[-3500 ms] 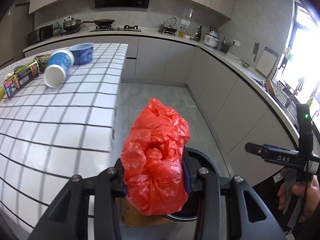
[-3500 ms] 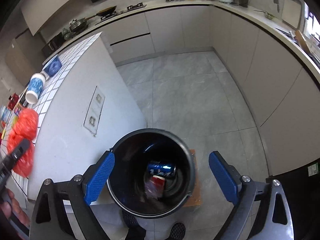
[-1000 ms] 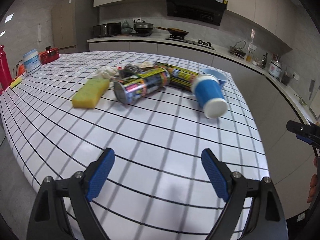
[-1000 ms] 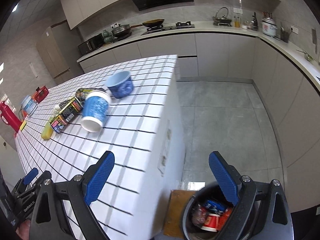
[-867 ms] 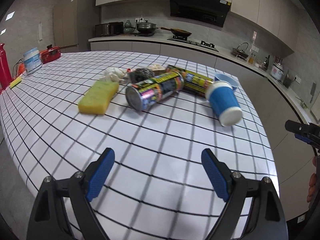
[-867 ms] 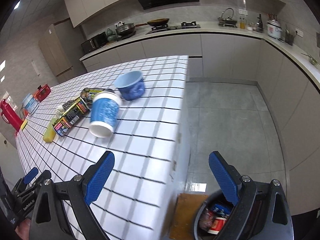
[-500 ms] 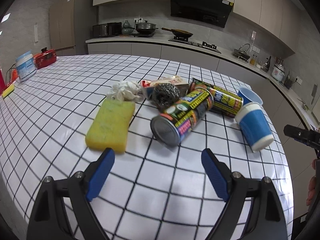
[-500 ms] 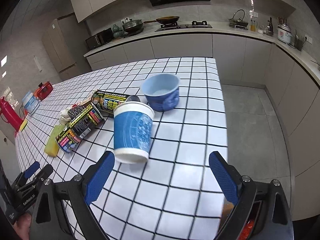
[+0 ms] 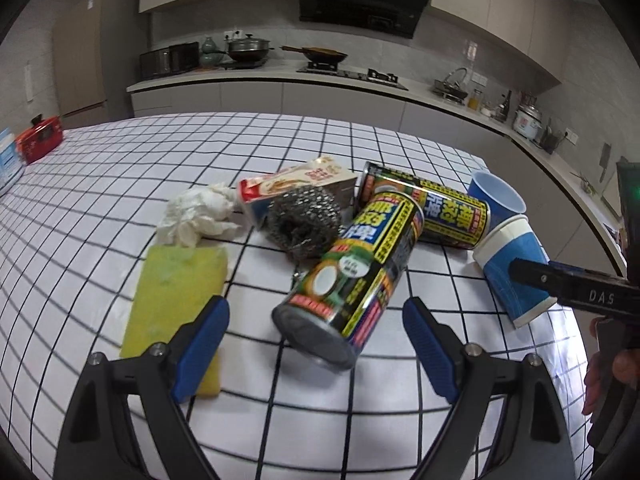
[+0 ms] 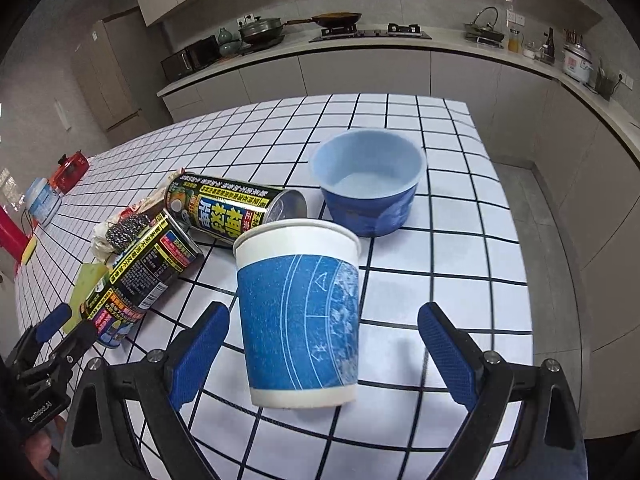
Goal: Collect trash
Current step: 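Reach the left tool to the green coconut can while the right tool approaches the blue cup, then close the left tool on the green can while the right tool grasps the blue paper cup, then lift the green can and blue cup and carry both over the bin, then open the right tool to drop the cup while the left tool drops the can, then move the left tool to the yellow sponge while the right tool approaches the blue bowl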
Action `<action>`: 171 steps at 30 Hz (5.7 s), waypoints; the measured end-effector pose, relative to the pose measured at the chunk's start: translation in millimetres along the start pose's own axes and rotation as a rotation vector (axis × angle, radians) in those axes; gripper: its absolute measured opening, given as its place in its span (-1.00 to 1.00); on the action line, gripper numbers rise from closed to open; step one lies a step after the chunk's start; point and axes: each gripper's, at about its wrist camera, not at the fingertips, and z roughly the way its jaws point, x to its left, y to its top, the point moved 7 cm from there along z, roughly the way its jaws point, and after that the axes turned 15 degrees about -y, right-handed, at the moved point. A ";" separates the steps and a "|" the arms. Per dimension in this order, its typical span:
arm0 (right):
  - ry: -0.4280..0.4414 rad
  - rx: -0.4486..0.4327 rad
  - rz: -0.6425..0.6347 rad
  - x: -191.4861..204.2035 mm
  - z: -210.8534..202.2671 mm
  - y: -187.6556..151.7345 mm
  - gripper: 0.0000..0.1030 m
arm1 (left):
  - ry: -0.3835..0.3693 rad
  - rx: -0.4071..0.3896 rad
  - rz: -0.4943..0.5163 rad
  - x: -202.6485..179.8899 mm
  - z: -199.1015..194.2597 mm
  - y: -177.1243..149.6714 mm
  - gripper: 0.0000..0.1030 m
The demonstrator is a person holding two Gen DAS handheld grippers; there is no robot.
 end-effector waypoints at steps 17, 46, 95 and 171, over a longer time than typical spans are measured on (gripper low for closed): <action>0.034 0.011 0.023 -10.5 -6.8 -9.6 0.39 | -0.114 0.040 0.012 -6.0 9.6 -7.8 0.09; 0.032 -0.010 -0.023 -8.2 -15.5 -15.6 0.23 | -0.074 0.029 0.032 -21.4 -3.0 -12.0 0.05; -0.045 -0.027 0.107 -234.6 -91.7 -113.5 0.23 | -0.115 0.054 0.065 -198.7 -21.7 -85.2 0.04; -0.089 -0.028 0.175 -354.8 -97.1 -148.6 0.96 | 0.002 -0.016 0.023 -299.9 -13.6 -118.1 0.81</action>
